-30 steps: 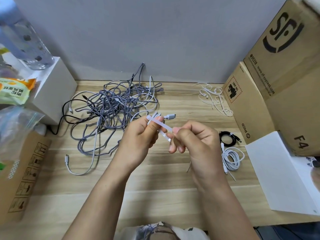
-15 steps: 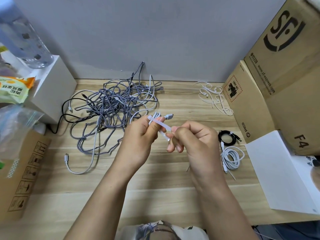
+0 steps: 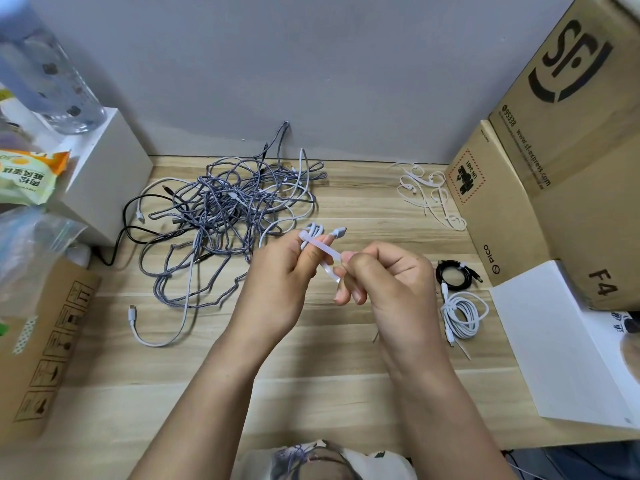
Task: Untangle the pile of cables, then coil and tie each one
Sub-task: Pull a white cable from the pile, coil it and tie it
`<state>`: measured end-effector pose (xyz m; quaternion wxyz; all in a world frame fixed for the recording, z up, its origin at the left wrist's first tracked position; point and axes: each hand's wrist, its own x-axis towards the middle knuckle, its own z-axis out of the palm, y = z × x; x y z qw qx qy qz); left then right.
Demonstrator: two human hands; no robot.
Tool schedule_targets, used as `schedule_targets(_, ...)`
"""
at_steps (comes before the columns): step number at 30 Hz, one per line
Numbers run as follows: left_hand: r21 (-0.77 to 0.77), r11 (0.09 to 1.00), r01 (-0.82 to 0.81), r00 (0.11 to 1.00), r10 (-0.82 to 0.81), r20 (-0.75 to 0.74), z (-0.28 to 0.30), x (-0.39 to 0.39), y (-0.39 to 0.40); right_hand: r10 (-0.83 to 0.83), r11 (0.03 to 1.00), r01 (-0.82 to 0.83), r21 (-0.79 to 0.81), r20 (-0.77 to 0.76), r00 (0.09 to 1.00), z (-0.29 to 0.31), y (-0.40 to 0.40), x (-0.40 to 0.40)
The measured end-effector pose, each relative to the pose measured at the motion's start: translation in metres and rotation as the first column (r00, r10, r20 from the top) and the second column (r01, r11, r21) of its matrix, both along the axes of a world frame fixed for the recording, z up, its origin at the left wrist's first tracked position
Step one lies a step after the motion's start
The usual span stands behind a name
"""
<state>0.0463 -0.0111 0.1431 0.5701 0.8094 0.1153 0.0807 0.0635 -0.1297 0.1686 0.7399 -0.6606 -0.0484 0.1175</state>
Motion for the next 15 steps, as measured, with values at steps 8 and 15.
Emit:
schedule_targets(8,0.309,0.927,0.211,0.977,-0.211,-0.032,-0.002,-0.002,0.004,0.03,0.998,-0.031,-0.057,-0.014,0.999,-0.013,-0.002,0.005)
schedule_targets(15,0.51,0.792,0.334,0.942,-0.303,-0.146,-0.008,-0.003,0.013,0.07,0.958,-0.053,-0.282,0.05,0.996,-0.028,-0.005,0.014)
